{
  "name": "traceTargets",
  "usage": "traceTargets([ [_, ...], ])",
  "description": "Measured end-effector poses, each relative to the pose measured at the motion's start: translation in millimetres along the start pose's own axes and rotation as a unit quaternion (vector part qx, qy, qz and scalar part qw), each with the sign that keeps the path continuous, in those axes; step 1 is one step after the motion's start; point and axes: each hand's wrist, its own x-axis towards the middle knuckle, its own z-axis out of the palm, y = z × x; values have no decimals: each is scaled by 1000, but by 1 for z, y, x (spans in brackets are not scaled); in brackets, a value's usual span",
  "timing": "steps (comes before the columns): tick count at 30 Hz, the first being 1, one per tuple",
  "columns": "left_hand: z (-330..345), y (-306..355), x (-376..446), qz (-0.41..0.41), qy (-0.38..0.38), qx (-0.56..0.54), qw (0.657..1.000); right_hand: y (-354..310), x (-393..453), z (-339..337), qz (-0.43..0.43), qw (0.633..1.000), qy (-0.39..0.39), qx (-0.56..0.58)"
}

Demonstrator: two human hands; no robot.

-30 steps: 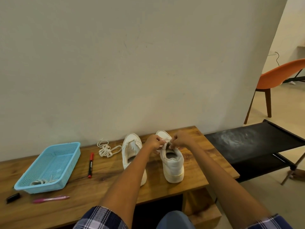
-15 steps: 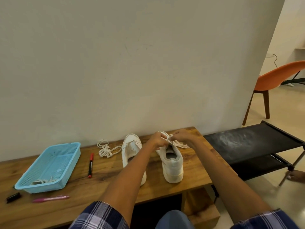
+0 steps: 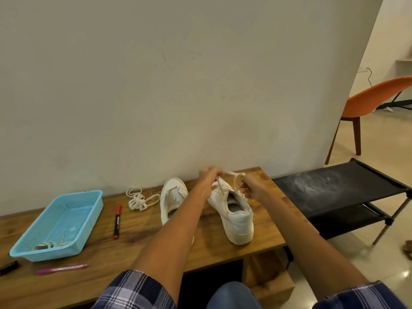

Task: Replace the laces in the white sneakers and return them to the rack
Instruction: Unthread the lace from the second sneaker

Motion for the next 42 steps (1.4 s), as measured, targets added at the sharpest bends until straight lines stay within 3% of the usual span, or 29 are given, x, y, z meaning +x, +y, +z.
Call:
traceTargets([
  [5,-3,44,-2,99,24,-193,976,-27,1,-10,-68,985,11,159],
  [10,2,69,-9,157,74,-236,956,-86,0,-30,-111,925,143,332],
  [12,1,66,-7,188,144,-147,960,-96,-2,-40,-135,899,213,358],
  [14,-5,56,-4,209,227,26,951,-99,-5,-47,-154,870,260,389],
  [16,-16,37,0,200,270,268,903,-100,-6,-52,-166,842,275,432],
  [18,-25,16,2,161,224,501,821,-96,-5,-55,-178,837,283,433],
  [19,-26,7,2,121,165,585,785,-91,-1,-55,-186,852,294,391],
  [21,-24,-6,-1,21,6,685,729,-73,8,-51,-204,912,294,201],
  [22,-20,-9,-2,-27,-58,698,713,-62,13,-48,-204,941,256,83],
  [24,-13,-13,-2,-106,-107,654,741,-41,17,-41,-138,976,101,-137],
  [26,-7,-15,-3,-106,-84,626,768,-27,9,-32,-34,948,-74,-308],
  [27,-7,-16,-2,-75,-59,626,774,-24,6,-28,-13,924,-116,-365],
  [30,-10,-19,5,38,32,614,788,-22,0,-17,-89,913,-88,-389],
  [32,-11,-20,7,59,67,567,819,-26,-4,-12,-137,925,-59,-350],
  [35,-9,-31,10,51,74,481,872,-32,-11,-5,-130,934,-98,-316],
  [38,-5,-44,9,113,100,460,875,-26,-14,0,-117,889,-121,-425],
  [40,-2,-46,6,197,109,421,879,-23,-14,2,-147,860,-67,-484],
  [42,3,-42,1,232,72,412,878,-20,-13,5,-173,839,-9,-517],
])
